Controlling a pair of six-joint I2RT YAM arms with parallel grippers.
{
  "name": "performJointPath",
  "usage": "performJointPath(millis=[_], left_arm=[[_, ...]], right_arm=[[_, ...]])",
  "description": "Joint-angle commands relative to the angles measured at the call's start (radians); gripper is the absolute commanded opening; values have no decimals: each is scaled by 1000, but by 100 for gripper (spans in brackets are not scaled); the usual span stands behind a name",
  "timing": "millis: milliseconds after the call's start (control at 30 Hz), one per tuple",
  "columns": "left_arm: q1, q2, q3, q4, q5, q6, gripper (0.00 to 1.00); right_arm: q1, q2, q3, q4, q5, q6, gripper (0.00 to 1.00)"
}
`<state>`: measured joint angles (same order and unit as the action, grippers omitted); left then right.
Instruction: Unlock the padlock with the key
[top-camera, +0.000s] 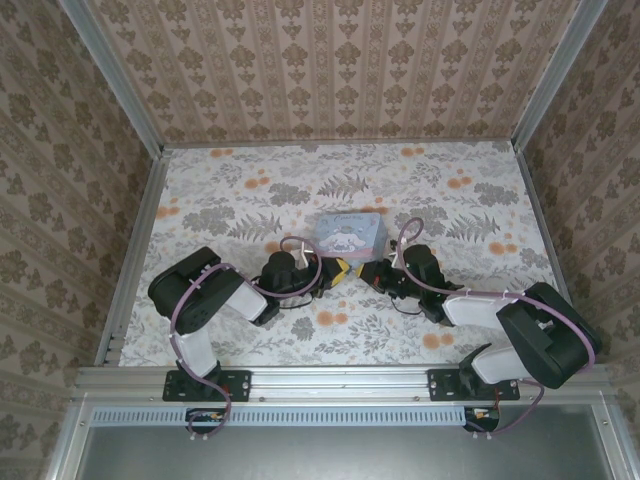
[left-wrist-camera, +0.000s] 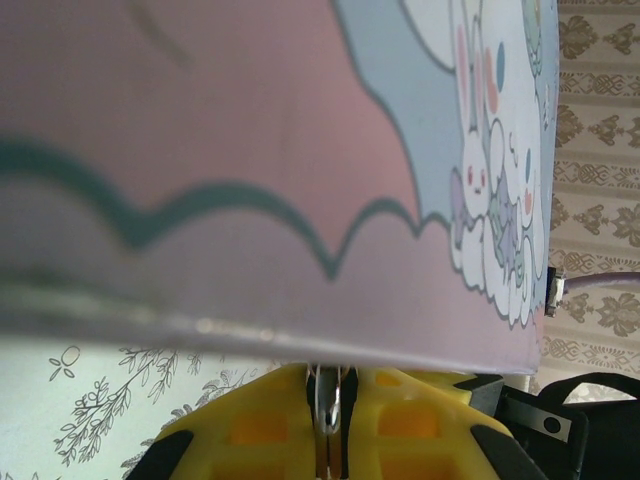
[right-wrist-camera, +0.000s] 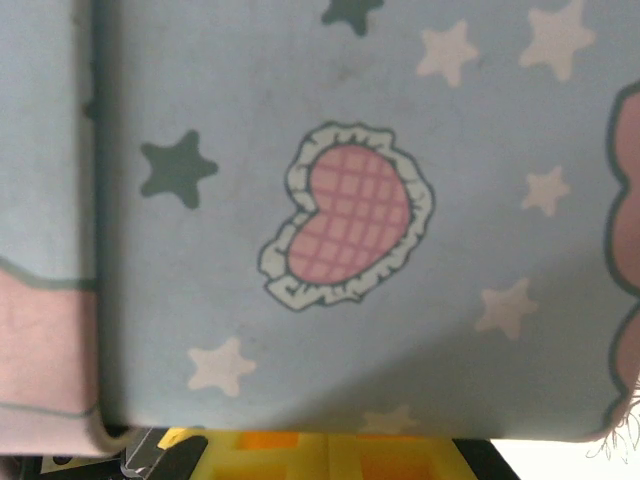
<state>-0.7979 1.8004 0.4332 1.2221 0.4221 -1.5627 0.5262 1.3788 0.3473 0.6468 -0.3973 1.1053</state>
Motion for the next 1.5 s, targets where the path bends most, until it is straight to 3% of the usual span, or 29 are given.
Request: performJointPath(millis=[0, 433, 933, 1267, 1467], left_arm=[[-5, 7, 4, 62, 4, 10, 0], [-17, -15, 12, 62, 1, -3, 0], [-31, -69, 48, 63, 49, 1, 0], [-33, -108, 27, 63, 74, 22, 0], [-33, -111, 21, 63, 79, 27, 0]], right_arm=[[-4, 5, 31, 16, -10, -5, 0], [-5, 94, 26, 122, -6, 37, 0], [-47, 283, -19, 515, -92, 307, 0], [-99, 306, -8, 511, -191, 267, 0], [-116, 346, -5, 591, -213, 344, 0]])
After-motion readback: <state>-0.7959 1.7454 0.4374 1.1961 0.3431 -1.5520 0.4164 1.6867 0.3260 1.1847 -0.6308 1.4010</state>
